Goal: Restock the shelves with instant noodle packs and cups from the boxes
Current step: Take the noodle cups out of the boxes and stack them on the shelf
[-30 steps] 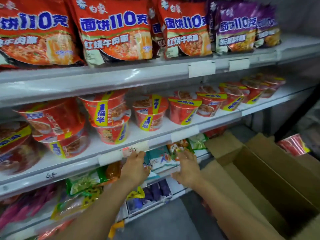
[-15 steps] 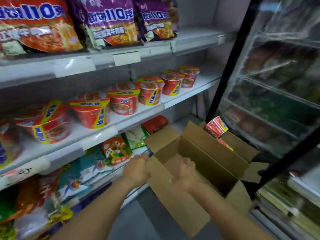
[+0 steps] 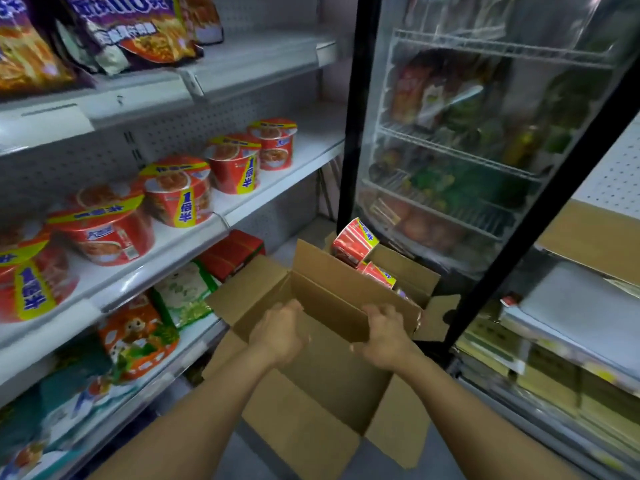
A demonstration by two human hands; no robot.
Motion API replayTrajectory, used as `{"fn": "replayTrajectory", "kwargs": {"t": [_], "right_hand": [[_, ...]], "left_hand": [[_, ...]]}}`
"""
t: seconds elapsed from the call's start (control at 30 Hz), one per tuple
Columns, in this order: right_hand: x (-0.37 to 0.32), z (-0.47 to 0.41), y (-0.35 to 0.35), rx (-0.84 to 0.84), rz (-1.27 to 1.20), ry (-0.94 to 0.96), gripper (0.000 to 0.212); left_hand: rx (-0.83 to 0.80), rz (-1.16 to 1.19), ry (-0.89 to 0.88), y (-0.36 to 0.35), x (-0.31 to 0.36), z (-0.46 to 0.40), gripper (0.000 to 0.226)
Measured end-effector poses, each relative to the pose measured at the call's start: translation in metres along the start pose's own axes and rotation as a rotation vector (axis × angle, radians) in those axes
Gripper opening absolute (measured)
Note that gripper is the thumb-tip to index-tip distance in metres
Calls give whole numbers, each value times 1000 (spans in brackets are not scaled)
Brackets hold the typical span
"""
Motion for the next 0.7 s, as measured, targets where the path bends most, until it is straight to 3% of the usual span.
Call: {"fn": "replayTrajectory", "kwargs": {"t": [0.43,0.7], "right_hand": [[70,-88,45,104,-4,-205,80],[115,-142,52,120,-51,-270,75]], "left_hand": [[-106,37,-107,-10,85,-129,58],[-172,136,-35,-25,115,-188,61]]}}
Point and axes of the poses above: each hand's wrist, its own z-axis away from the middle knuckle, its own y-axis out of the back of the hand, x = y × z, the point moved 6 cm from there along -z, towards the middle knuckle, and after that the axes turned 14 degrees about y, right-handed, at the moved point
